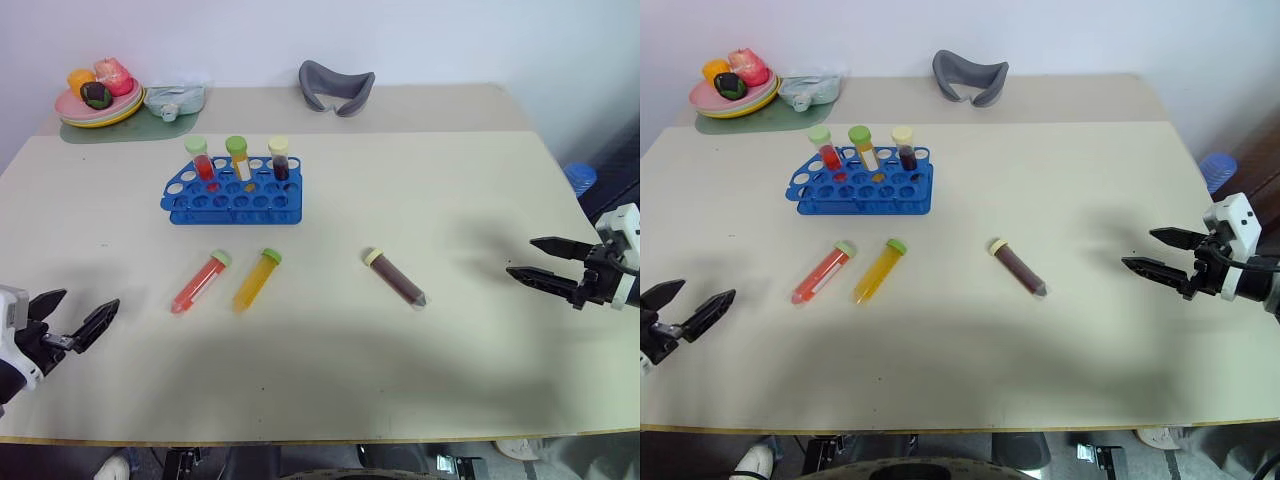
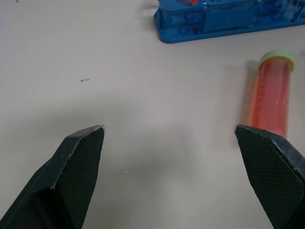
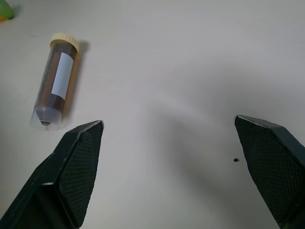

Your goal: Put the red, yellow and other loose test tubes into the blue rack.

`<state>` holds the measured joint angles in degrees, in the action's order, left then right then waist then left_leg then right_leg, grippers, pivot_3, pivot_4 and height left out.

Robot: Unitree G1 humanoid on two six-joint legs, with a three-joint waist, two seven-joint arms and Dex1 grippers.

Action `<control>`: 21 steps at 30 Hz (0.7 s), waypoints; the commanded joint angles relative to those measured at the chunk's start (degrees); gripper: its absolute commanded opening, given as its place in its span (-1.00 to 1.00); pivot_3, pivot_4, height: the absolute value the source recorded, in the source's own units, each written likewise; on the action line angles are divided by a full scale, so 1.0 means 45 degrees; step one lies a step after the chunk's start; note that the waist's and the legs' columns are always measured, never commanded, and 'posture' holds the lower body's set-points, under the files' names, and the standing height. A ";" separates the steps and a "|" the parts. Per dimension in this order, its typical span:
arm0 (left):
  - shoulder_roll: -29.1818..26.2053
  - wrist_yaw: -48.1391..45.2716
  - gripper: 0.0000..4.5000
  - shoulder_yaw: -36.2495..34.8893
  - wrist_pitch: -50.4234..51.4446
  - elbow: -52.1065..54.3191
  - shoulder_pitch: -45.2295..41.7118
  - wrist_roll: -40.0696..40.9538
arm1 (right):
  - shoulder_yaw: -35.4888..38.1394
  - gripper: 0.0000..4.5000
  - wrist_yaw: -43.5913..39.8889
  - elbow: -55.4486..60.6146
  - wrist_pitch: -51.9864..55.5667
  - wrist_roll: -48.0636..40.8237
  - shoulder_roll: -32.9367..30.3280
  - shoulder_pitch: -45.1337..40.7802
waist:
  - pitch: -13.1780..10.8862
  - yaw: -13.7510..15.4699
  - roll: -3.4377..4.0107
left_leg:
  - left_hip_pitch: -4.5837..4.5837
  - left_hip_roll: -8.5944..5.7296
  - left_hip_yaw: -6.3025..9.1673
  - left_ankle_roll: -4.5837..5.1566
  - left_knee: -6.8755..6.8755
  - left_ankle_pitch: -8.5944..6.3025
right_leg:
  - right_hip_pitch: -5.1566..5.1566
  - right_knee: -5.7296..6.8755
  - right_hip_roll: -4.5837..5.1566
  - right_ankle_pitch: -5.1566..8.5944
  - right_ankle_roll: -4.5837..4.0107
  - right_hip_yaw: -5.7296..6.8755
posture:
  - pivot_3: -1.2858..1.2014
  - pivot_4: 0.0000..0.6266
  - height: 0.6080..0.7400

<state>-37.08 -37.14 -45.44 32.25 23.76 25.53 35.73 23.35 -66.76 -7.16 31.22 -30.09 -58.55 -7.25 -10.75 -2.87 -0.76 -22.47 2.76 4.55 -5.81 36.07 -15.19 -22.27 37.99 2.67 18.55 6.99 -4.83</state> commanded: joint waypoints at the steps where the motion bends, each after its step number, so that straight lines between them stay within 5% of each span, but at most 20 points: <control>1: 0.0162 0.0143 0.98 -0.0186 -0.0107 0.0433 0.0057 0.0165 | 0.0015 1.00 0.0119 -0.0151 0.0245 0.0051 -0.0470 -0.0629 | 0.0000 0.0005 0.0000 | 0.0001 0.0000 0.0000 0.0000 0.0000 0.0000 | 0.0000 0.0000 0.0000 0.0000 0.0000 0.0000 | 0.03 -0.52 1.00; 13: 0.0254 0.0301 0.98 0.0341 -0.0038 0.0998 -0.0781 0.0546 | -0.1102 1.00 0.0969 0.2382 0.1948 -0.0178 -0.0428 -0.1562 | 0.0001 0.0078 0.0003 | -0.0001 0.0001 -0.0002 0.0001 0.0001 -0.0001 | -0.0001 0.0002 0.0001 -0.0001 0.0001 -0.0001 | 0.03 -0.52 1.00; 21: -0.0171 -0.0214 0.98 0.3346 0.0164 0.1114 -0.3443 0.0896 | -0.1067 1.00 0.2545 0.5809 0.4525 -0.1274 -0.0388 -0.1985 | 0.0001 0.0100 0.0005 | -0.0004 0.0000 0.0001 0.0001 0.0003 -0.0001 | -0.0002 0.0003 0.0001 -0.0001 0.0003 0.0001 | 0.03 -0.52 1.00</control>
<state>-37.16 -37.29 -32.82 33.33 27.29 11.94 38.63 16.72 -56.97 14.83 49.06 -33.43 -59.71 -14.57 -10.75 -2.42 -0.74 -22.49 2.75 4.55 -5.80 36.09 -15.20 -22.28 38.01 2.67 18.54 7.00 -4.83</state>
